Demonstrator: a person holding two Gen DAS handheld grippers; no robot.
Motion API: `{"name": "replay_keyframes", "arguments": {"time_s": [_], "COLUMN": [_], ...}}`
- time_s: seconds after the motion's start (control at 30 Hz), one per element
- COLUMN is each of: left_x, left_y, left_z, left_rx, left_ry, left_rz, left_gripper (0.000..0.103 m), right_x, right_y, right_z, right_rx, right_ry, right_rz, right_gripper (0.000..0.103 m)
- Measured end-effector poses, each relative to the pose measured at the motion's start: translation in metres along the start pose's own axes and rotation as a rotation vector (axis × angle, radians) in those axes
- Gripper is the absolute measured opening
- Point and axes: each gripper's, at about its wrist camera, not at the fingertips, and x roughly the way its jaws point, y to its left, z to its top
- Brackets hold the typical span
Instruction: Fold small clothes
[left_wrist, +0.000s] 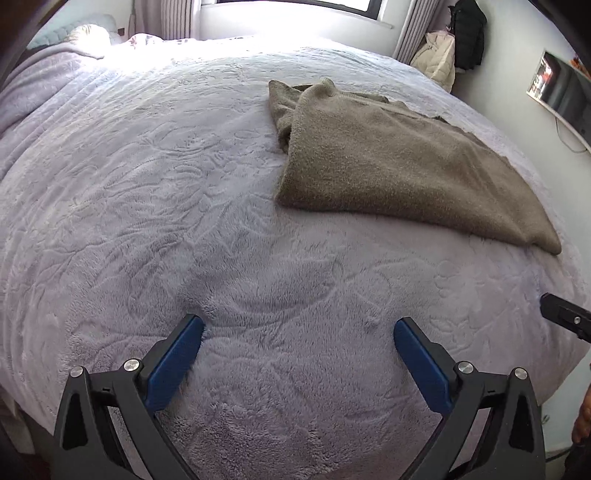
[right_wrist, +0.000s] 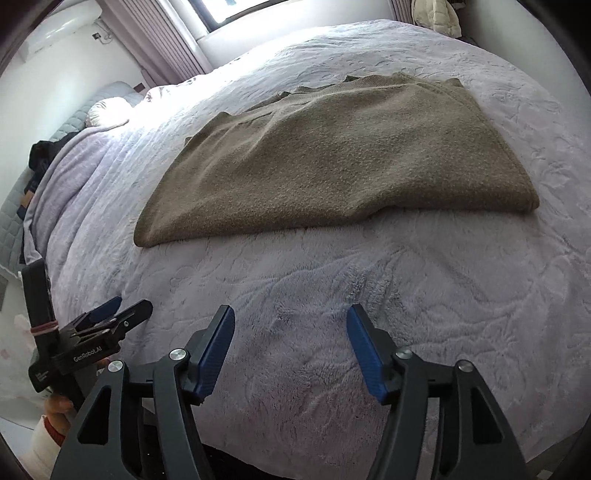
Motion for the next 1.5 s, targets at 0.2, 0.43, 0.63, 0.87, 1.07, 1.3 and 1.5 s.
{"name": "replay_keyframes", "arguments": {"time_s": [0.2, 0.43, 0.63, 0.87, 1.07, 1.3, 1.5], "left_x": [-0.005, -0.014, -0.021, -0.013, 0.0, 0.009, 0.014], "left_y": [-0.003, -0.004, -0.002, -0.008, -0.016, -0.013, -0.009], "left_z": [-0.002, -0.009, 0.002, 0.027, 0.039, 0.041, 0.044], "left_rx": [0.002, -0.014, -0.082, -0.137, -0.149, -0.164, -0.168], "left_ry": [0.003, 0.002, 0.02, 0.021, 0.033, 0.042, 0.043], "left_rz": [0.01, 0.026, -0.057, -0.121, -0.121, -0.115, -0.11], "left_gripper": [0.103, 0.103, 0.103, 0.103, 0.103, 0.103, 0.103], "right_x": [-0.001, 0.001, 0.001, -0.001, 0.0, 0.017, 0.032], "right_y": [0.006, 0.004, -0.002, -0.004, -0.005, -0.005, 0.0], "right_z": [-0.004, -0.009, -0.012, -0.005, 0.011, 0.03, 0.044], "right_rx": [-0.032, -0.049, -0.04, -0.032, -0.013, 0.011, 0.031], "right_ry": [0.002, 0.008, 0.006, 0.003, -0.011, 0.011, 0.028], "right_rz": [-0.019, -0.013, 0.007, 0.022, 0.055, 0.095, 0.18], "right_gripper": [0.072, 0.072, 0.072, 0.072, 0.072, 0.072, 0.072]}}
